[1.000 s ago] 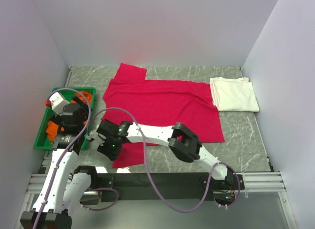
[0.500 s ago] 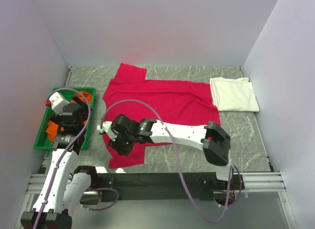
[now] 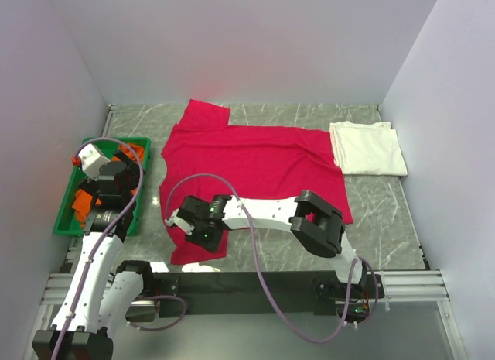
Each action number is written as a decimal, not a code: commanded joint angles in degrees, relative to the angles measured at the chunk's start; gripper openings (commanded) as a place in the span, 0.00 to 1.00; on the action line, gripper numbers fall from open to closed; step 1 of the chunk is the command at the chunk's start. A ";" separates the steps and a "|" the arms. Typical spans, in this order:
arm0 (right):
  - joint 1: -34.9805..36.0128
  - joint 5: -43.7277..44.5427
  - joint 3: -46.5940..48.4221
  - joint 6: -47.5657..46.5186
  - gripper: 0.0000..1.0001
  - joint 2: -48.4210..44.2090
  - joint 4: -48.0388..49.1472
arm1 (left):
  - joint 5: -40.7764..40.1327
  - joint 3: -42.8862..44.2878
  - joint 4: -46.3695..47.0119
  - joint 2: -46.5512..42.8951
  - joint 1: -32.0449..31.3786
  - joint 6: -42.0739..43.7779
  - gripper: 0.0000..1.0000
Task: Fold and stack the t-shirts
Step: Flatten the tshirt out
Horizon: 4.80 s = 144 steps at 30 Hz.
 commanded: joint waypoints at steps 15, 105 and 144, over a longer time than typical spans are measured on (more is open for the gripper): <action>0.23 -8.23 -5.79 -4.73 0.24 0.76 -8.90 | 1.15 -0.02 2.14 0.28 0.48 0.12 0.94; -78.95 20.24 -57.65 42.64 0.53 -49.09 10.34 | 22.78 -0.55 -21.59 33.41 -14.55 -16.32 0.01; -80.88 13.74 -56.33 47.13 0.00 -72.73 -8.29 | 26.64 4.55 -35.21 16.54 -0.05 -12.89 0.00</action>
